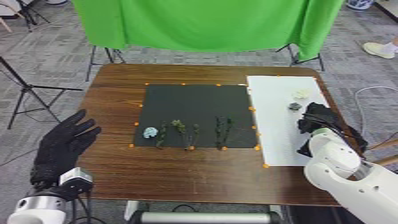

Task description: Arrange flowers

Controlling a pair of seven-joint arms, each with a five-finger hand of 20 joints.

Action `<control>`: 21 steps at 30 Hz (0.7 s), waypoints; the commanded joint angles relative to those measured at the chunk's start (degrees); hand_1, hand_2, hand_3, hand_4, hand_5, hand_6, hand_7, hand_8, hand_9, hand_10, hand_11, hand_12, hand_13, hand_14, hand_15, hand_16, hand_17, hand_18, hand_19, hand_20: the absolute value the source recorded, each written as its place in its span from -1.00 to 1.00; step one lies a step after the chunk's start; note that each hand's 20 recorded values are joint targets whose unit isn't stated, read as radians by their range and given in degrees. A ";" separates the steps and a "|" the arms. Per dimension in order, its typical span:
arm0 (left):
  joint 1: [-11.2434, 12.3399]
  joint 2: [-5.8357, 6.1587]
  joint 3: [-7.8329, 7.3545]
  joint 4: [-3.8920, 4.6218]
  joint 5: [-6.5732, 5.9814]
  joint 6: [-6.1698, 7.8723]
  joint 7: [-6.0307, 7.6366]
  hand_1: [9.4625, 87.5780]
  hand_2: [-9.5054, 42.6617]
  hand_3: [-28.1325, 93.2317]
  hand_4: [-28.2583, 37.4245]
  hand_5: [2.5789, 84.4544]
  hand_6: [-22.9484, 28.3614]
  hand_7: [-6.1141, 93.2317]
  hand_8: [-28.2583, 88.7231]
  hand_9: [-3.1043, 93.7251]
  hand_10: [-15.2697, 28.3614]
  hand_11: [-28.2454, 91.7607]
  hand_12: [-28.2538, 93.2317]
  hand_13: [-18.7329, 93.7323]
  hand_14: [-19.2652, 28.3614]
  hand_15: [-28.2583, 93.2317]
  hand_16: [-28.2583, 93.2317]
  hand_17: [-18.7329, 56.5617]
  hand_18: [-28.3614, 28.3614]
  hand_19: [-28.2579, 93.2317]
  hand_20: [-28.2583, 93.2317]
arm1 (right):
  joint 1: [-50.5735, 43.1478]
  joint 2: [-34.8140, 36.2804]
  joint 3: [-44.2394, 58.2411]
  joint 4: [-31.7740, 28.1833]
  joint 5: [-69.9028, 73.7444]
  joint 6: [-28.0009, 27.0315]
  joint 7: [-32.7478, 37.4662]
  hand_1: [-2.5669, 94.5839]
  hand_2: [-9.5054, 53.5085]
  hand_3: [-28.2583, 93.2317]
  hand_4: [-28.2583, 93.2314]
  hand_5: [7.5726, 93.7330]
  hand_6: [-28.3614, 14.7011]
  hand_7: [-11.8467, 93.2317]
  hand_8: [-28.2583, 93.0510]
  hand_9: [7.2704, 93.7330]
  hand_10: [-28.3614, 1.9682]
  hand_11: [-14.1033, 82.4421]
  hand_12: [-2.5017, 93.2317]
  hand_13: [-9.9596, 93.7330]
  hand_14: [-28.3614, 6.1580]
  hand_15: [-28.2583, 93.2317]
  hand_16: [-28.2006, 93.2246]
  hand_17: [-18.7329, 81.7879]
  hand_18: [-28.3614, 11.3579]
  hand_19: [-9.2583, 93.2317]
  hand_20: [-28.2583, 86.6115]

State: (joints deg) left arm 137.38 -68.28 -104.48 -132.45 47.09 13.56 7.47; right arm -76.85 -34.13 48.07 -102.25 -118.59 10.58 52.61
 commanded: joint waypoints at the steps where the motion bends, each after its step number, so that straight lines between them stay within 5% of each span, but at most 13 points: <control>1: 1.74 -0.25 -0.93 -0.52 0.01 0.45 -0.12 -0.61 -0.39 0.80 -0.78 -0.14 0.30 -0.60 -0.69 -0.22 0.61 -0.08 -0.39 -0.22 0.92 0.28 -0.69 -0.79 0.82 0.39 -0.57 | 2.22 -1.56 2.56 -4.53 -1.77 -0.09 -2.84 0.17 -1.00 0.76 -1.00 0.72 0.44 -0.31 -0.55 0.99 0.38 -0.44 -0.30 0.68 0.27 0.73 -0.28 0.16 -0.68 1.00 0.29; 10: 2.46 0.09 -1.50 -0.73 -0.26 0.98 0.72 -0.61 -0.39 0.80 -0.78 -0.13 0.30 -0.60 -0.69 -0.22 0.61 -0.08 -0.39 -0.22 0.92 0.28 -0.69 -0.79 0.82 0.39 -0.57 | 12.65 -10.67 -2.13 -8.14 0.71 -2.76 -9.23 0.17 -1.00 0.77 -1.00 0.73 0.42 -0.31 -0.54 0.99 0.37 -0.45 -0.29 0.68 0.28 0.73 -0.27 0.17 -0.68 1.00 0.30; 12: 3.01 0.47 -1.88 -0.94 -0.55 1.55 1.37 -0.61 -0.39 0.80 -0.78 -0.13 0.30 -0.60 -0.69 -0.22 0.61 -0.08 -0.39 -0.22 0.92 0.28 -0.69 -0.79 0.82 0.39 -0.57 | 16.49 -14.09 -6.19 -6.60 1.32 -2.20 -10.39 0.17 -1.00 0.77 -1.00 0.73 0.41 -0.32 -0.54 0.99 0.37 -0.45 -0.29 0.68 0.28 0.73 -0.27 0.17 -0.69 1.00 0.31; 21: 0.04 0.54 -1.08 0.41 -0.09 0.60 0.06 -0.61 -0.39 0.80 -0.78 -0.14 0.30 -0.60 -0.69 -0.22 0.61 -0.08 -0.39 -0.22 0.92 0.28 -0.69 -0.79 0.82 0.39 -0.57 | 25.01 -30.50 -17.71 4.21 -0.04 -4.37 -15.17 0.17 -1.00 0.78 -1.00 0.73 0.41 -0.32 -0.53 1.00 0.37 -0.45 -0.29 0.68 0.28 0.73 -0.26 0.16 -0.68 1.00 0.31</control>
State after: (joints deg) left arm 138.82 -67.89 -106.01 -132.79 46.93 14.30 8.25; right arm -57.16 -50.35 36.99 -104.05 -117.14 7.85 40.72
